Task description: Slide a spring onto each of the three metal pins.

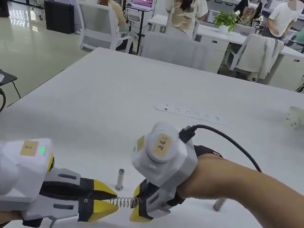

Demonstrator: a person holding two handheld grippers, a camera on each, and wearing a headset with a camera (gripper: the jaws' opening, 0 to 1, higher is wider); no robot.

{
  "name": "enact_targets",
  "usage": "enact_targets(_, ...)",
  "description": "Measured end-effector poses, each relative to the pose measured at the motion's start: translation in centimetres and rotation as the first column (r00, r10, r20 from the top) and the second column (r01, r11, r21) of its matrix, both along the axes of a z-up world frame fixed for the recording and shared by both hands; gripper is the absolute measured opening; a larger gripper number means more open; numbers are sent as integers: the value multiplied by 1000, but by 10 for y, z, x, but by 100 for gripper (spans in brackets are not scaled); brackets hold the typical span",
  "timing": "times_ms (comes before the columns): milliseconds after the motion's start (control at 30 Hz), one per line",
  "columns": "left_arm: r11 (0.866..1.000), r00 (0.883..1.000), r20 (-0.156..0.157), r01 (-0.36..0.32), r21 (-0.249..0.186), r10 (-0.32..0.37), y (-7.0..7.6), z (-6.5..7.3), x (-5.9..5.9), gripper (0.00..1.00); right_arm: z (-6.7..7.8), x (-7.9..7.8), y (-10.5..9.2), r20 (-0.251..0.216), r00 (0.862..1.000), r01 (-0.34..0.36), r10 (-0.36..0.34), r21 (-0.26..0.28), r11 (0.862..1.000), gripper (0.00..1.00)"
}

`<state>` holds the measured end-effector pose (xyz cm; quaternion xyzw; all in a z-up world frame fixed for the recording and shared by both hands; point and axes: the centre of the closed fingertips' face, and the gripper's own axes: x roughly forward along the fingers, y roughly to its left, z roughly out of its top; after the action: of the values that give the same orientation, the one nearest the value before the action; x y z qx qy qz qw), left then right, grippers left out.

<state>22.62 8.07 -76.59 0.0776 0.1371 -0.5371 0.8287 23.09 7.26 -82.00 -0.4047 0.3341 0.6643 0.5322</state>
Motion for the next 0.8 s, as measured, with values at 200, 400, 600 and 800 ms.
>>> enact_targets(200,1000,1000,-3,-2,4,2,0,-2,0,1,1,0,0,4,1000,5,-5,6,1000,9)
enact_targets(400,1000,1000,-4,-3,15,3,1,-5,0,2,6,1,1,13,1000,3,-3,10,1000,9)
enact_targets(600,999,1000,-10,5,40,-5,0,-12,-2,2,15,-3,3,8,1000,-6,6,19,1000,9)
enact_targets(800,999,1000,-13,12,49,-11,0,-15,-3,2,23,-7,6,7,1000,-20,20,30,999,9)
